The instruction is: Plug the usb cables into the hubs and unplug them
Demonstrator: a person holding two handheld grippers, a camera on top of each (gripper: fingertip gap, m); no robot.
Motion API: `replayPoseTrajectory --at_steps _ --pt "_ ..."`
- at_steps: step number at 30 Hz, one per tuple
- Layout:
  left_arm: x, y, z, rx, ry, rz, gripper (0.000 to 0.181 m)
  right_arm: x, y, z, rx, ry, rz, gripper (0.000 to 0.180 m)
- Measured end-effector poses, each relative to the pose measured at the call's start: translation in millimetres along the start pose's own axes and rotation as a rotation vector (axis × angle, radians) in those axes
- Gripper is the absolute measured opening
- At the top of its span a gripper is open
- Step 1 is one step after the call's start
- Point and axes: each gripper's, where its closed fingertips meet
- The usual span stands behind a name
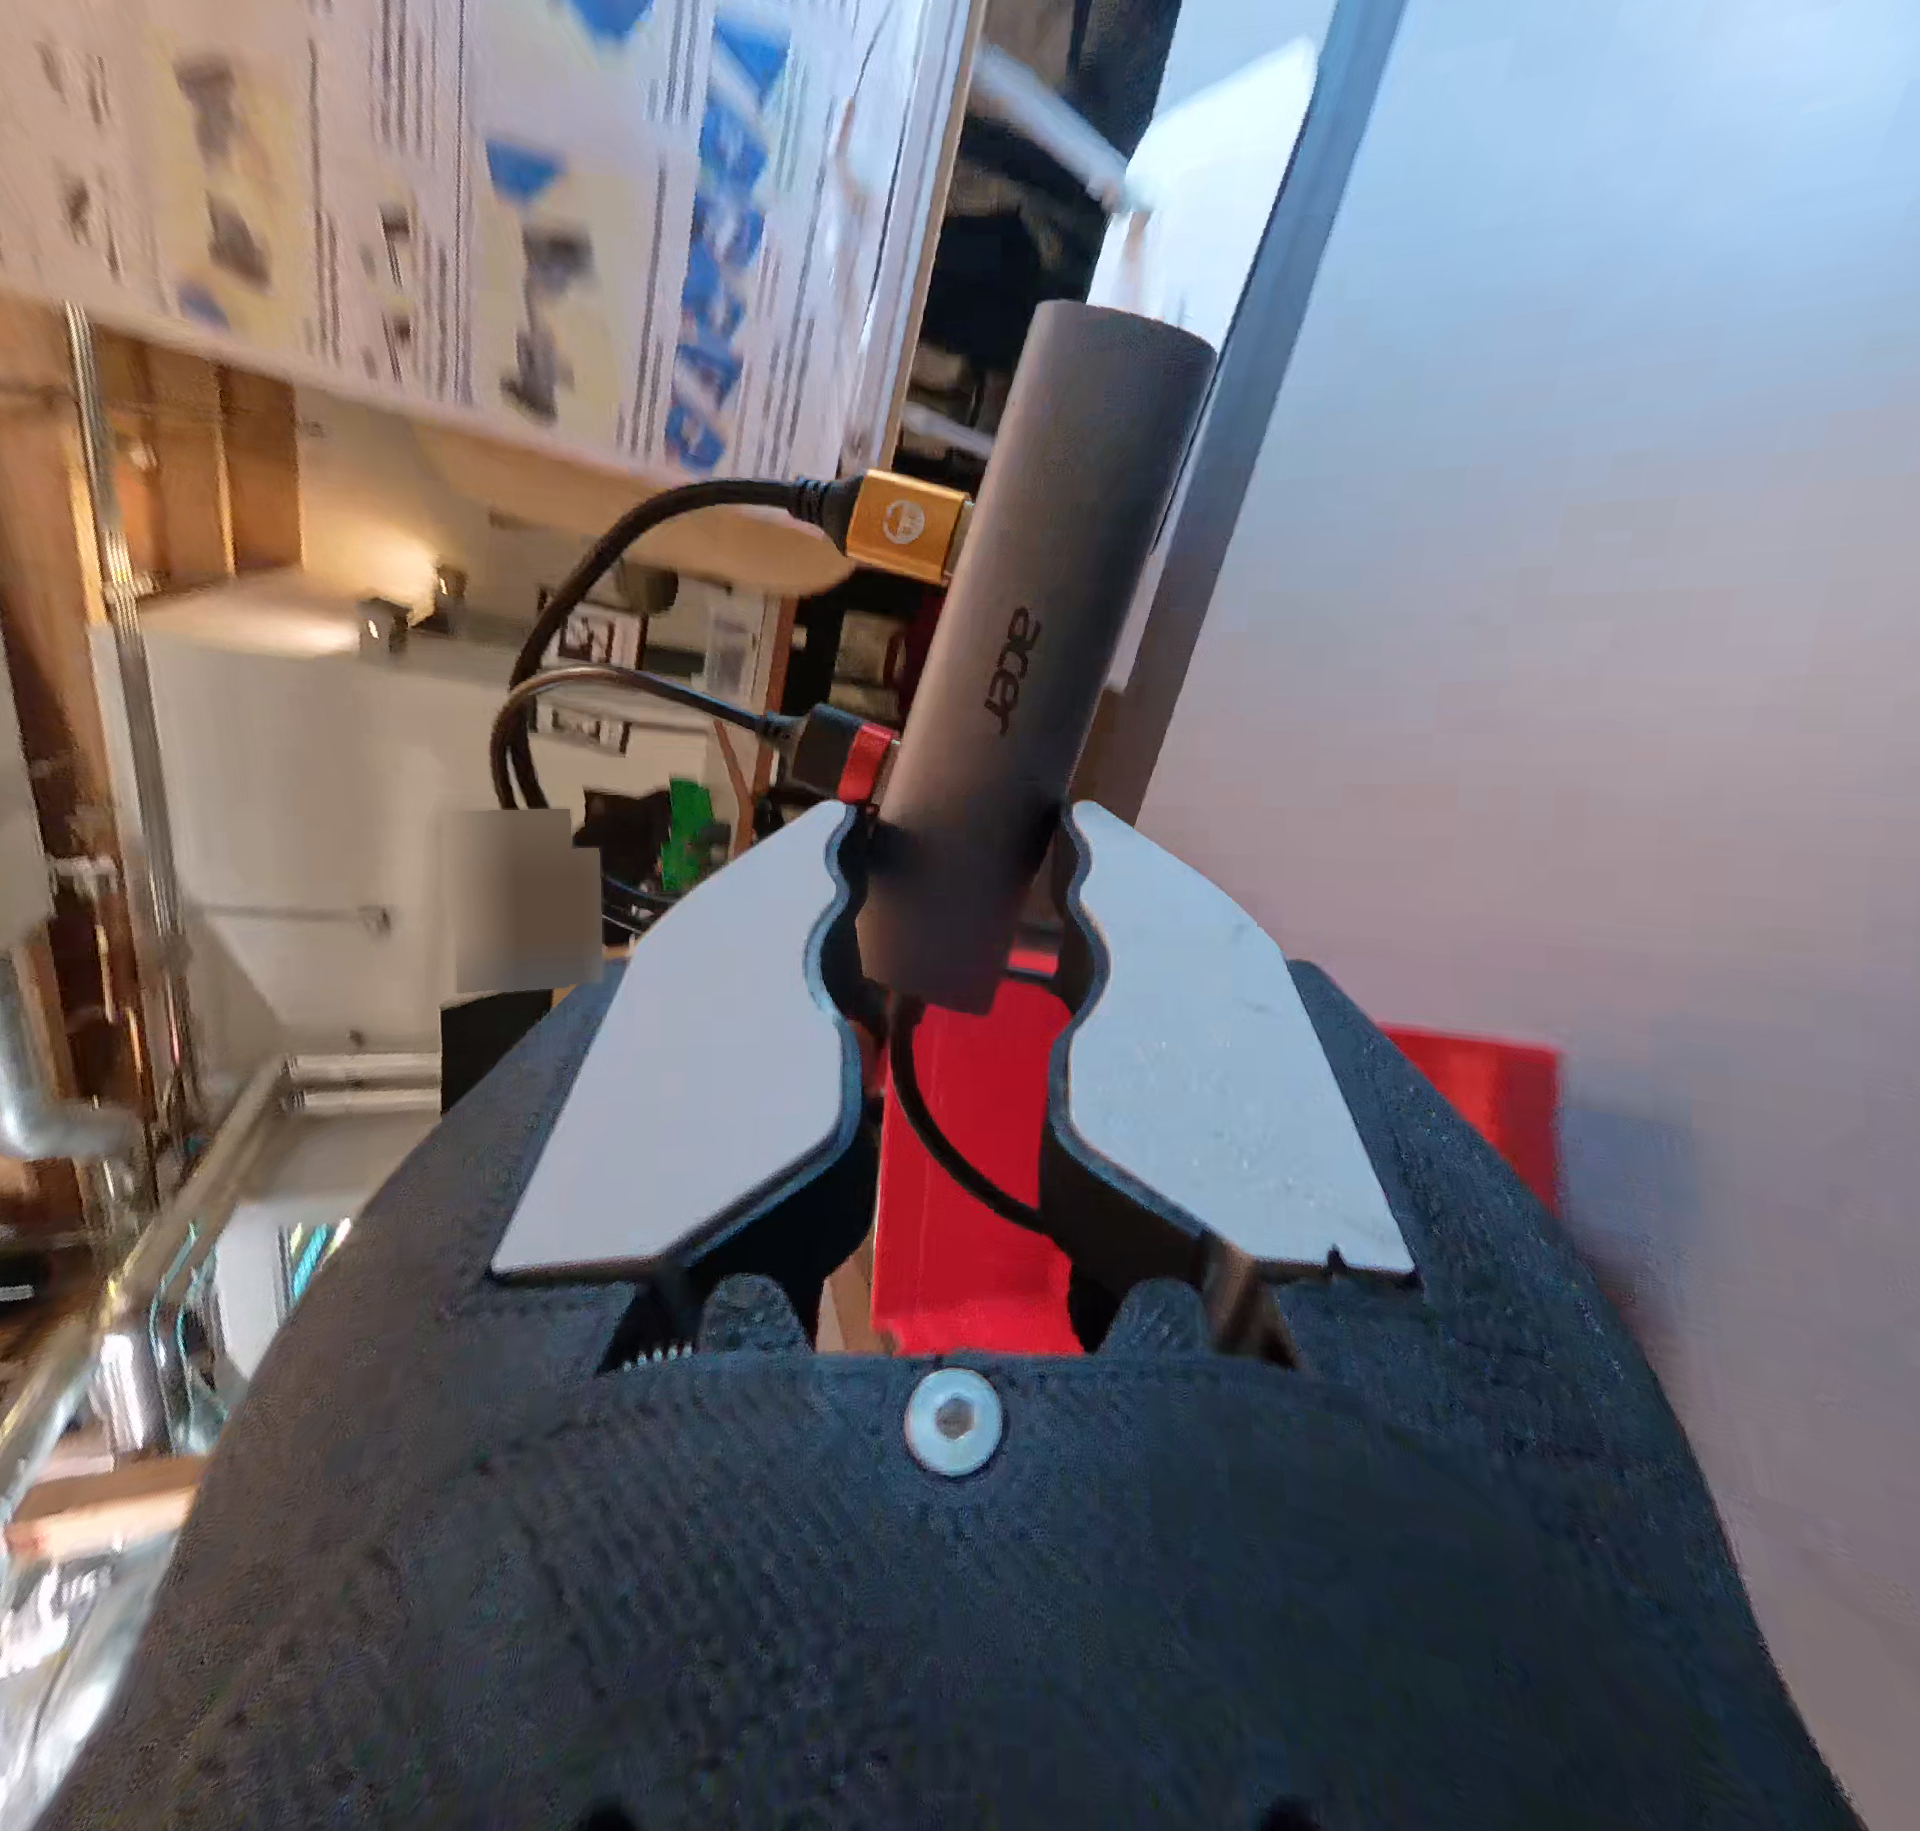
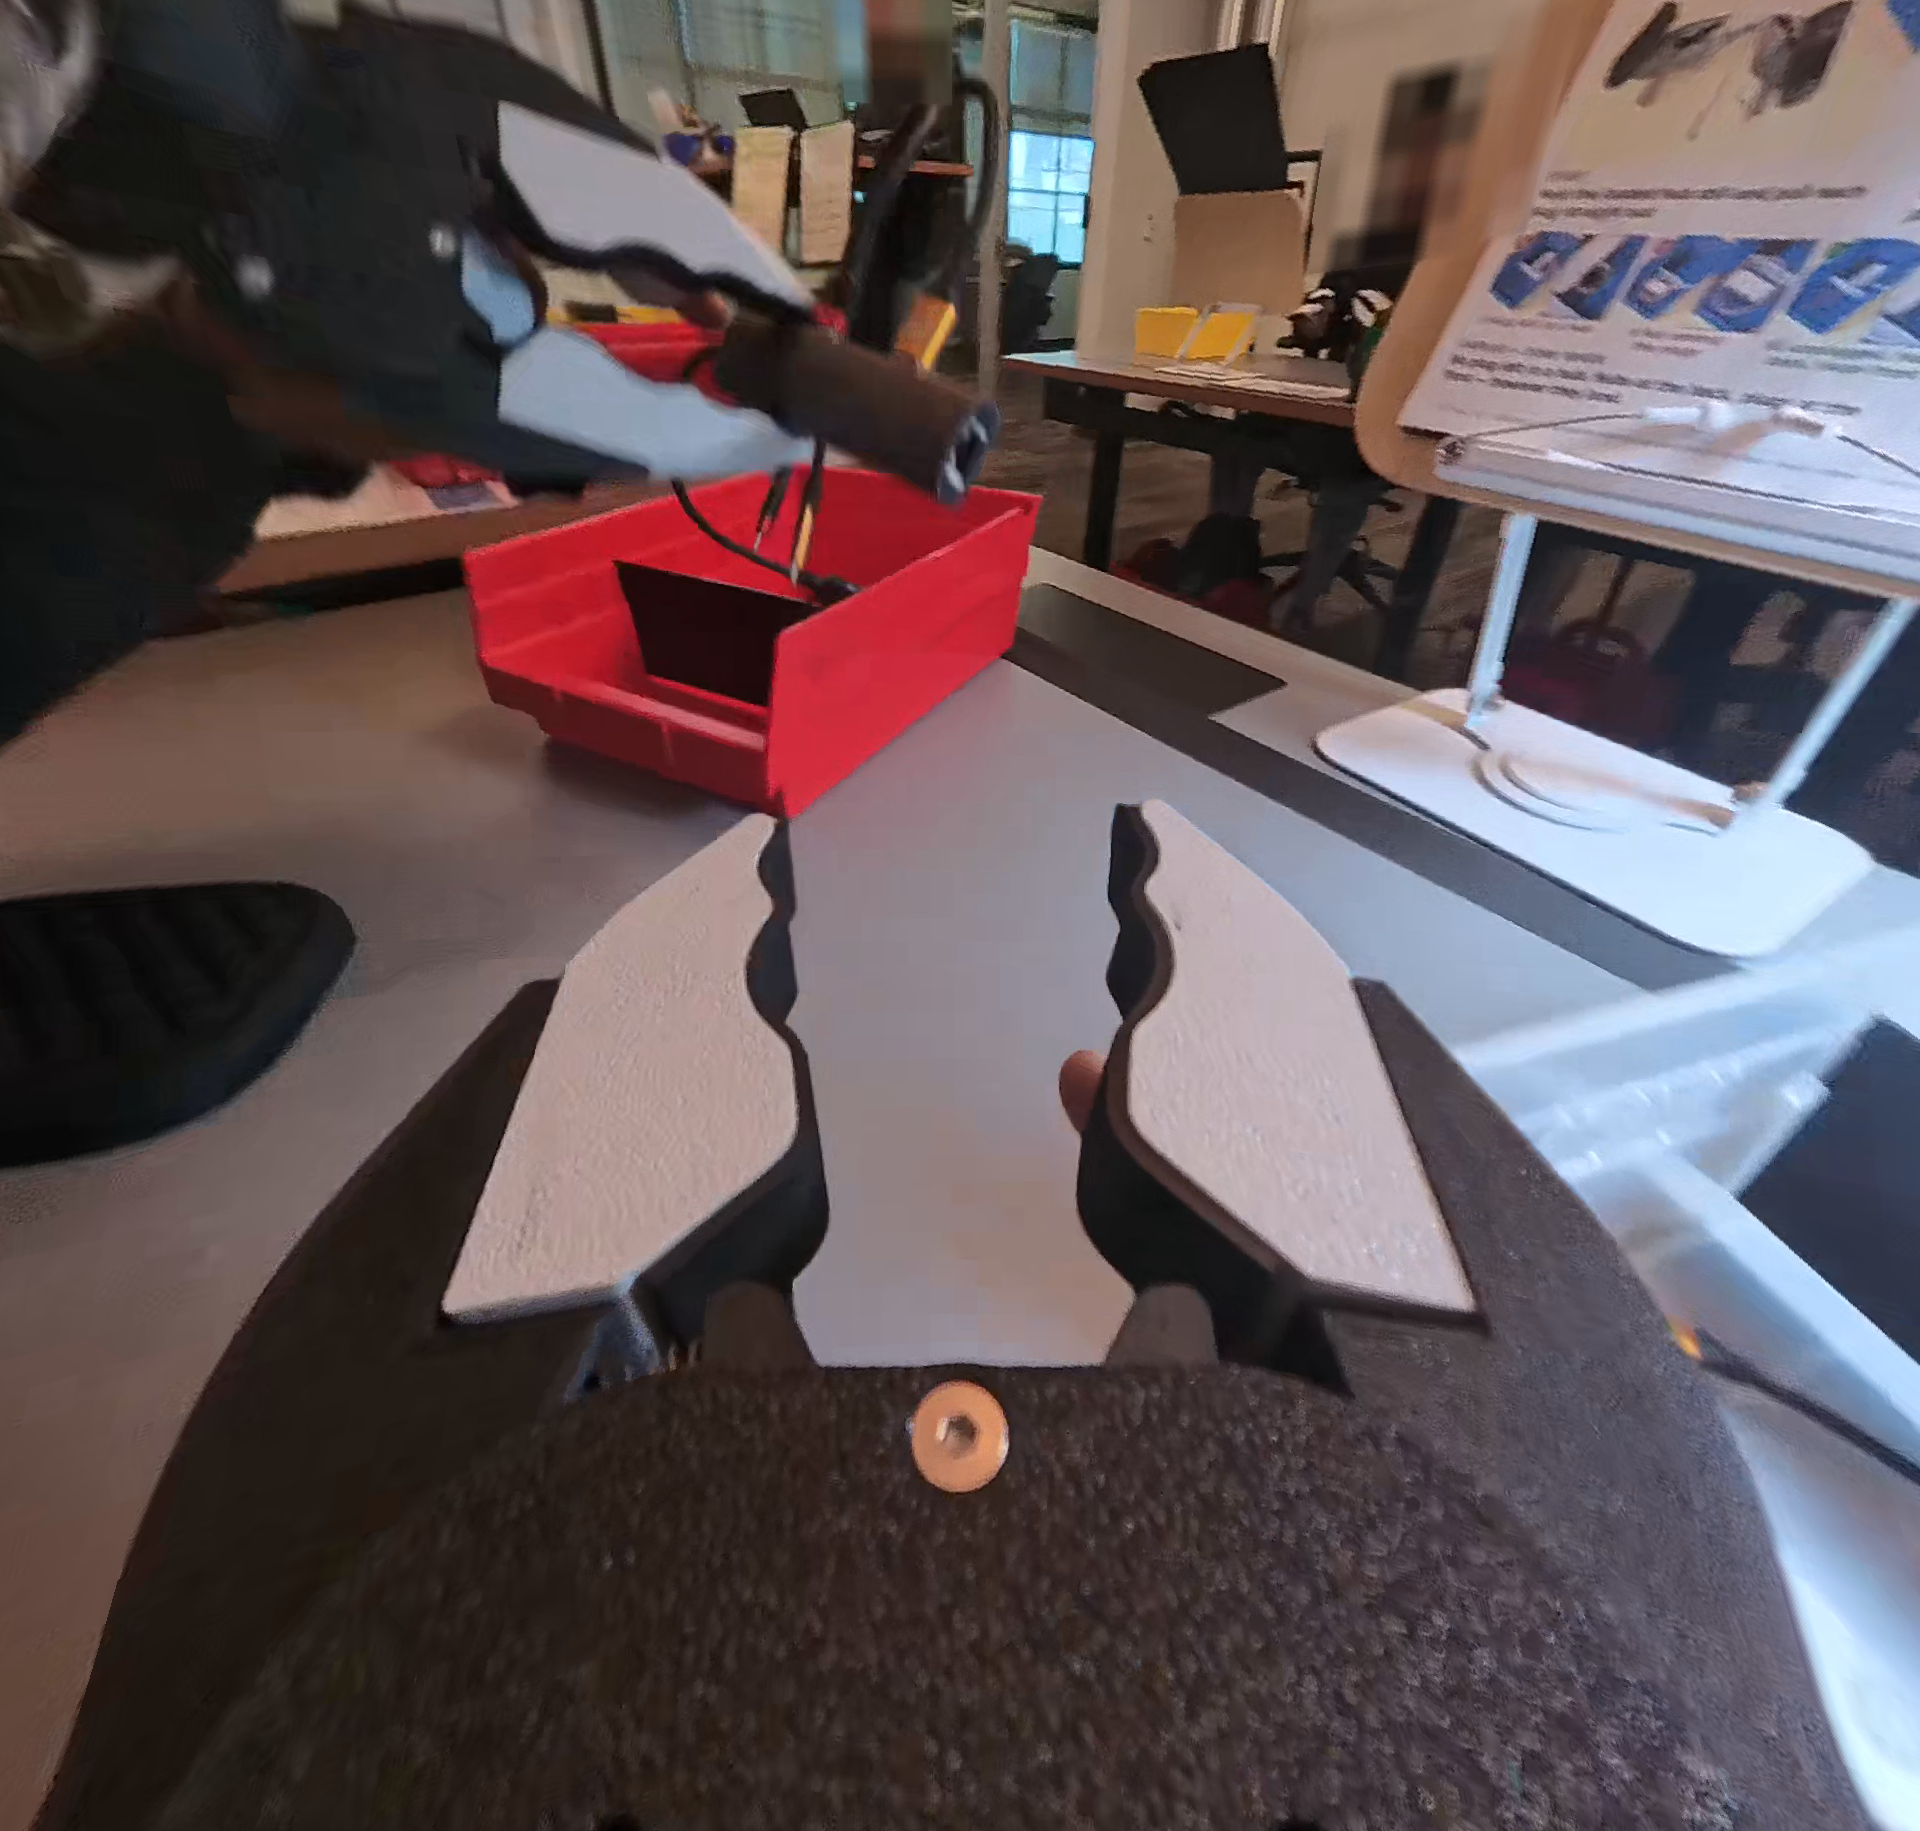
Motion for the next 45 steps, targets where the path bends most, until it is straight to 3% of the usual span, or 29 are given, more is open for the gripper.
replayPoseTrajectory --at_steps 6,9,11,14,21,24,29,32,35,38,45 --pt "-58 -24 -77 -0.189 0.009 0.053 0.034 -18 31 -1 0.012 0.255 -0.119 0.081" --pt "-80 -29 -96 -0.244 -0.002 0.079 0.034 -19 31 15 0.006 0.378 -0.186 0.08" --pt "-90 -30 -102 -0.263 -0.006 0.093 0.034 -9 29 18 -0.012 0.428 -0.284 0.064" --pt "-104 -31 -105 -0.285 -0.018 0.14 0.035 7 23 9 -0.085 0.442 -0.425 0.018" --pt "-116 -34 -101 -0.313 -0.12 0.22 0.035 14 21 15 -0.04 0.359 -0.438 0.012" --pt "-114 -34 -103 -0.353 -0.317 0.273 0.038 12 19 11 -0.059 0.298 -0.399 0.009" --pt "-77 -29 -90 -0.433 -0.974 0.495 0.057 3 -1 -19 -0.229 0.209 -0.349 0.008" --pt "-71 -38 -90 -0.537 -1.254 0.766 0.055 2 -17 -44 -0.385 0.19 -0.342 0.007" --pt "-75 -64 -115 -0.683 -1.348 0.971 0.054 12 -22 -55 -0.469 0.221 -0.382 0.008" --pt "-76 -80 -141 -0.764 -1.348 0.976 0.048 28 -15 -54 -0.492 0.265 -0.423 0.007" --pt "-84 -58 -123 -0.67 -1.5 0.995 0.025 23 6 -20 -0.242 0.128 -0.276 0.007"
Point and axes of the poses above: each gripper's, where its closed fingertips meet, y out along the fingers, z out of its underside, x = y × z across the jaws, and after that the axes turned 8 degrees about -z, right-handed
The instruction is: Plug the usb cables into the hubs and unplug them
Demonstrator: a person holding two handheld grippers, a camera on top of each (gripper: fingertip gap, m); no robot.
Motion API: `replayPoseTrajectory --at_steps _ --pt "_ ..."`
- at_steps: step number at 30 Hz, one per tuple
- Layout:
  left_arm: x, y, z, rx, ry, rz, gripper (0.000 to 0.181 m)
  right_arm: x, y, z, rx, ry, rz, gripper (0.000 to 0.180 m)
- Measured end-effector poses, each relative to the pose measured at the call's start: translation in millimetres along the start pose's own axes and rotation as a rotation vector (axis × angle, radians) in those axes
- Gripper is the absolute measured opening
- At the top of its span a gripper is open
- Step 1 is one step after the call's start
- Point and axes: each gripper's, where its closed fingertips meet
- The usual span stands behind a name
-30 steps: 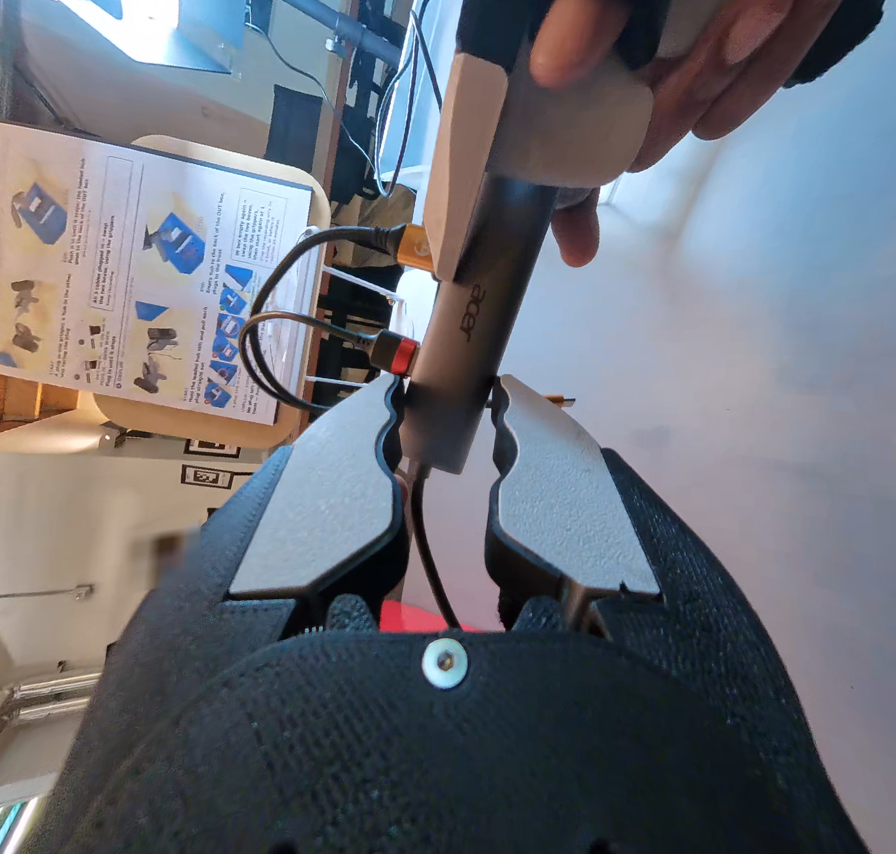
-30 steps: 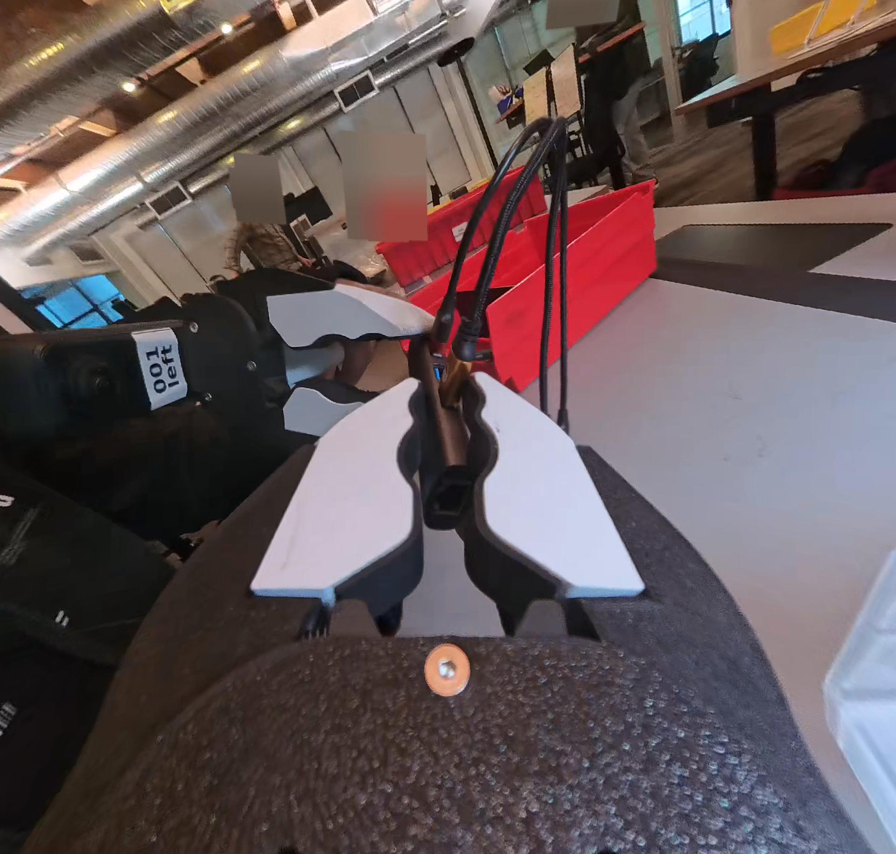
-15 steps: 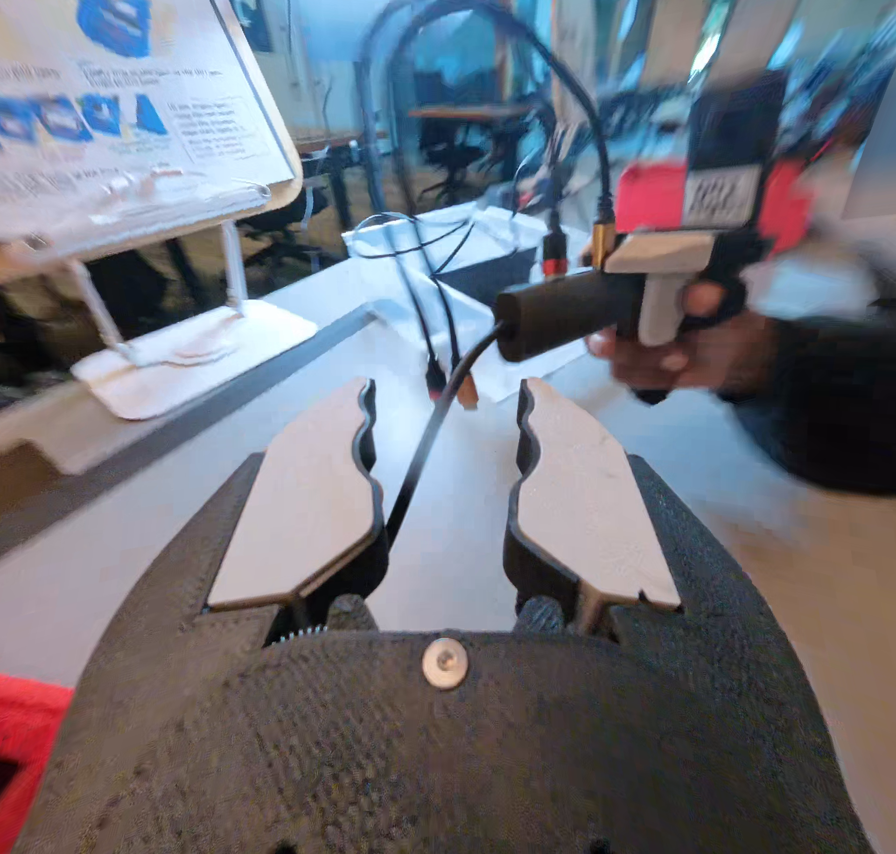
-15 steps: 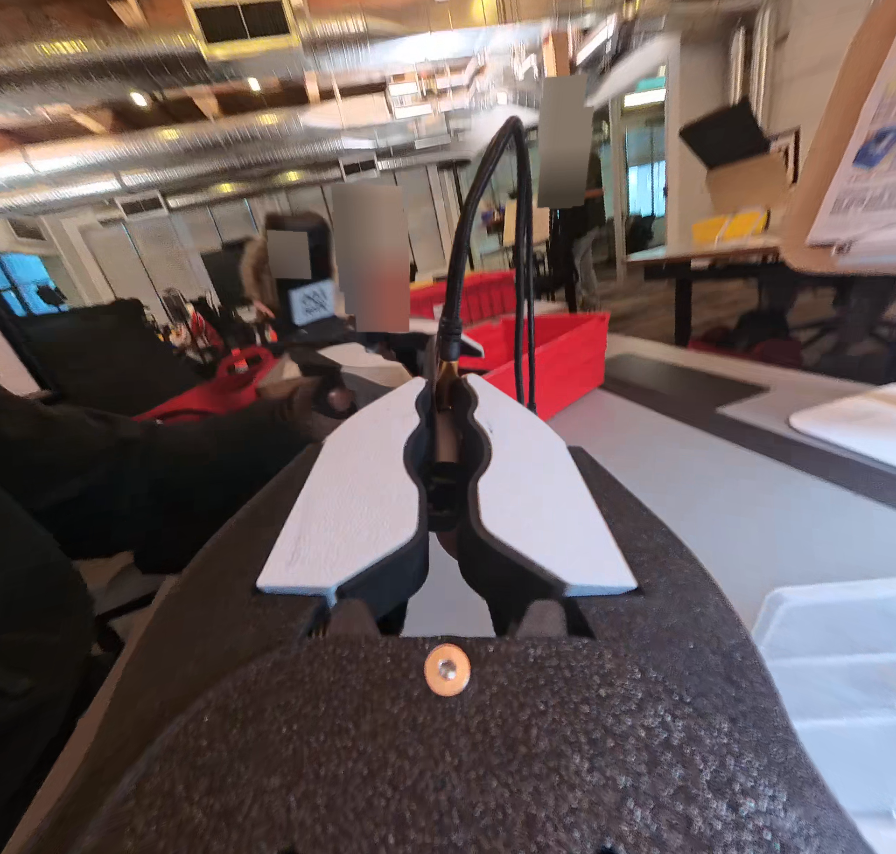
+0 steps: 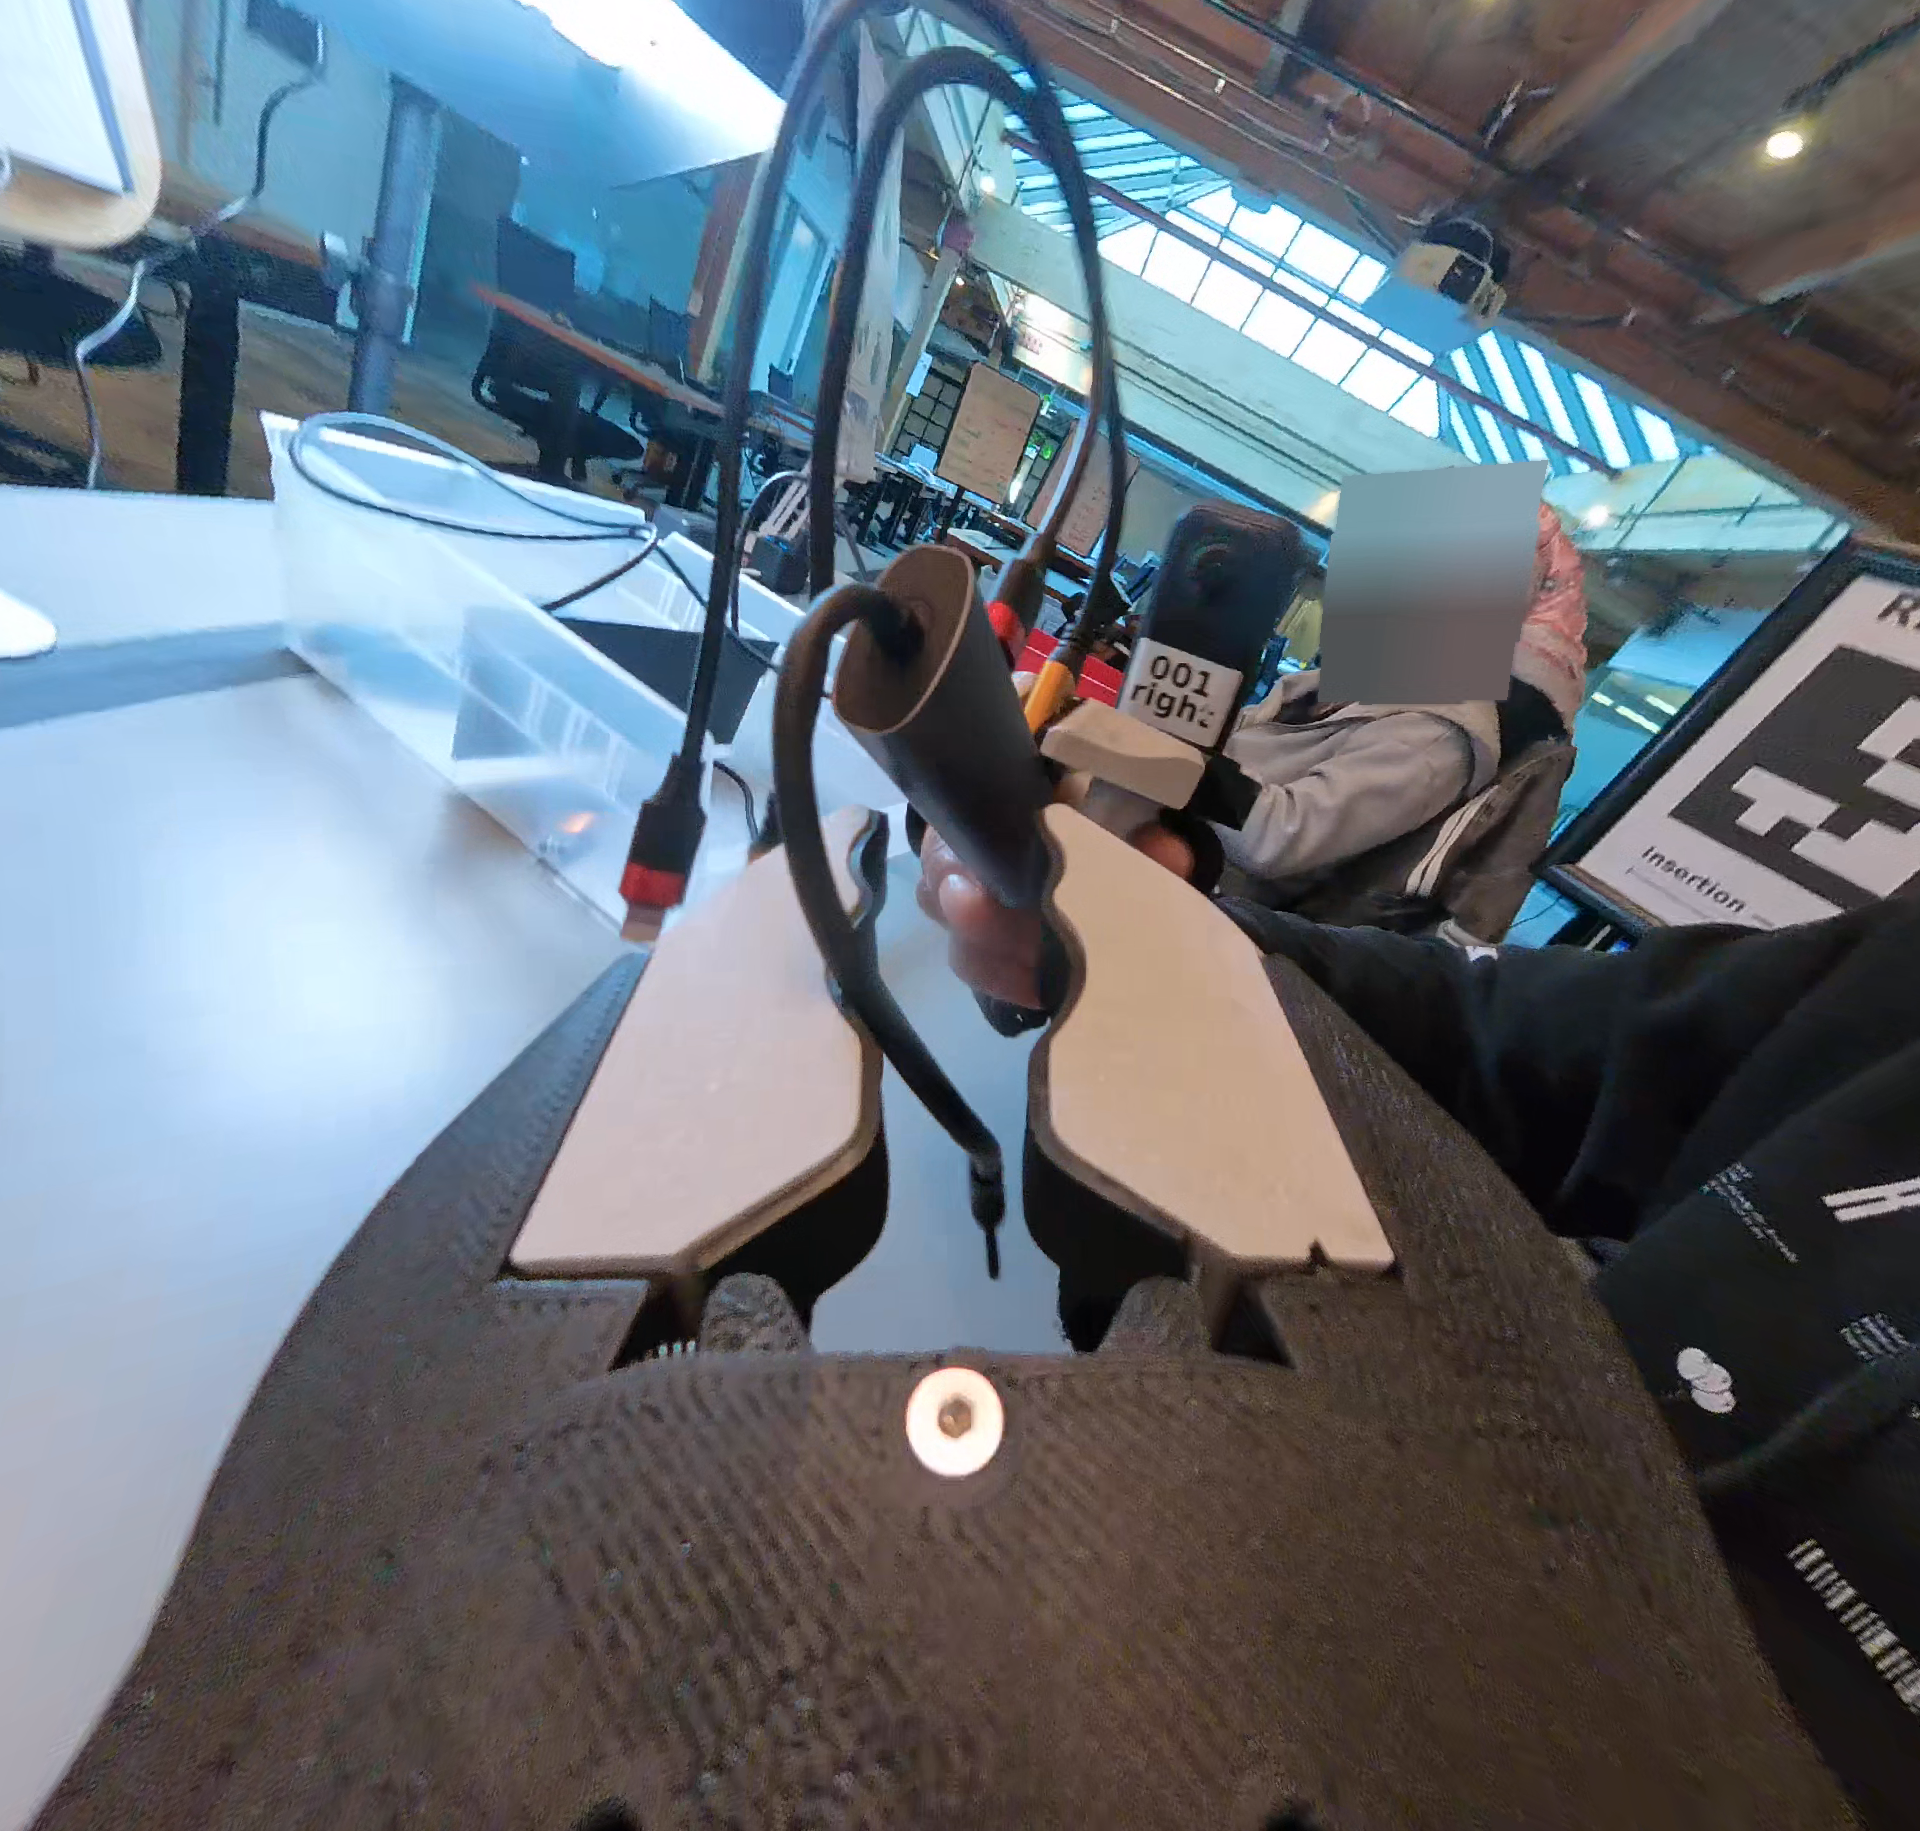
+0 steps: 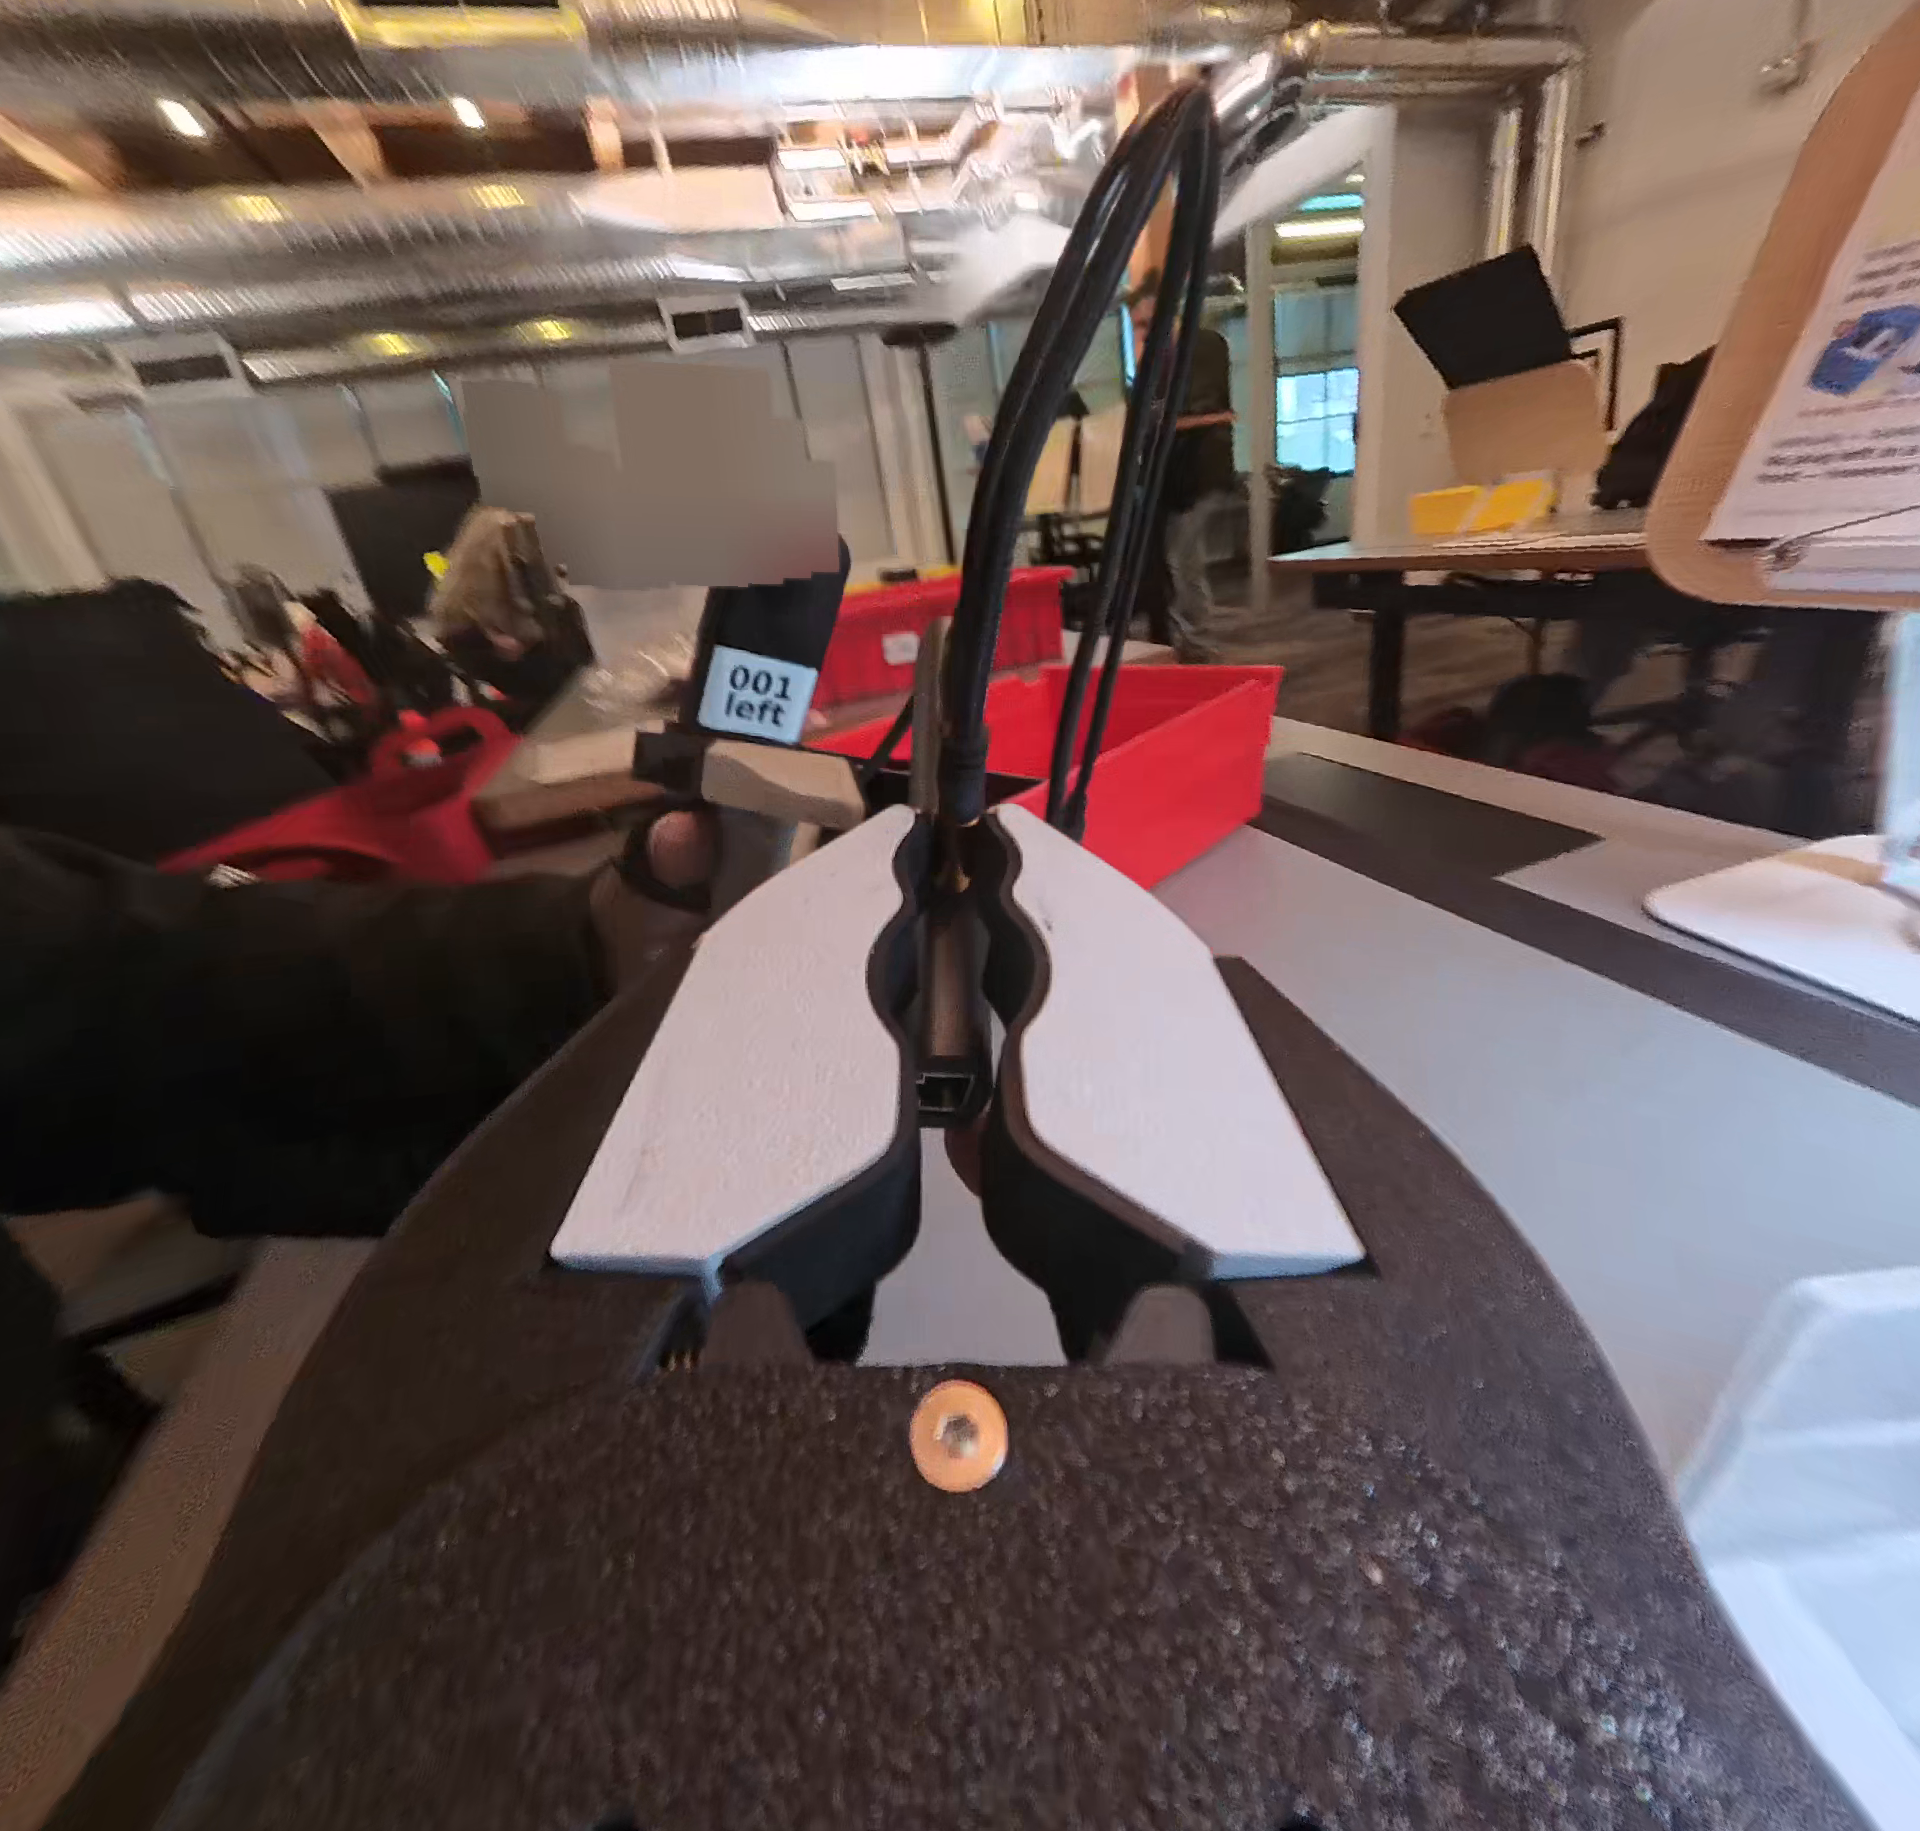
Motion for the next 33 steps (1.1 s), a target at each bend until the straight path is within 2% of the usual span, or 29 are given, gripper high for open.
replayPoseTrajectory --at_steps 6,15,18,21,23,25,27,30,33 --pt "25 -2 16 0.069 0.023 -0.043 0.013 -10 4 37 0.301 -0.274 0.16 0.008" --pt "24 -4 29 0.151 0.161 -0.031 0.012 -6 -2 51 0.416 -0.309 0.122 0.007" --pt "24 -7 28 0.155 0.191 -0.035 0.014 -3 -1 51 0.417 -0.328 0.119 0.007" --pt "36 -18 17 0.178 0.28 -0.118 0.028 -2 0 52 0.419 -0.327 0.117 0.007" --pt "42 -37 -8 0.13 0.32 -0.175 0.033 -4 -1 53 0.434 -0.335 0.126 0.007" --pt "45 -61 -39 0.034 0.303 -0.219 0.031 -6 -2 52 0.426 -0.325 0.131 0.007" --pt "40 -79 -54 -0.004 0.301 -0.226 0.032 -11 -3 48 0.404 -0.302 0.141 0.007" --pt "21 -81 -40 0.049 0.344 -0.174 0.025 -18 -3 39 0.347 -0.259 0.156 0.007" --pt "-12 -56 10 0.213 0.223 0.051 0.028 -11 1 24 0.218 -0.188 0.097 0.007"
Point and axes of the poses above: each gripper's, where its closed fingertips meet, y out along the fingers, z out of its underside, x = y × z across the jaws, and after that the axes turned 8 degrees about -z, right-handed
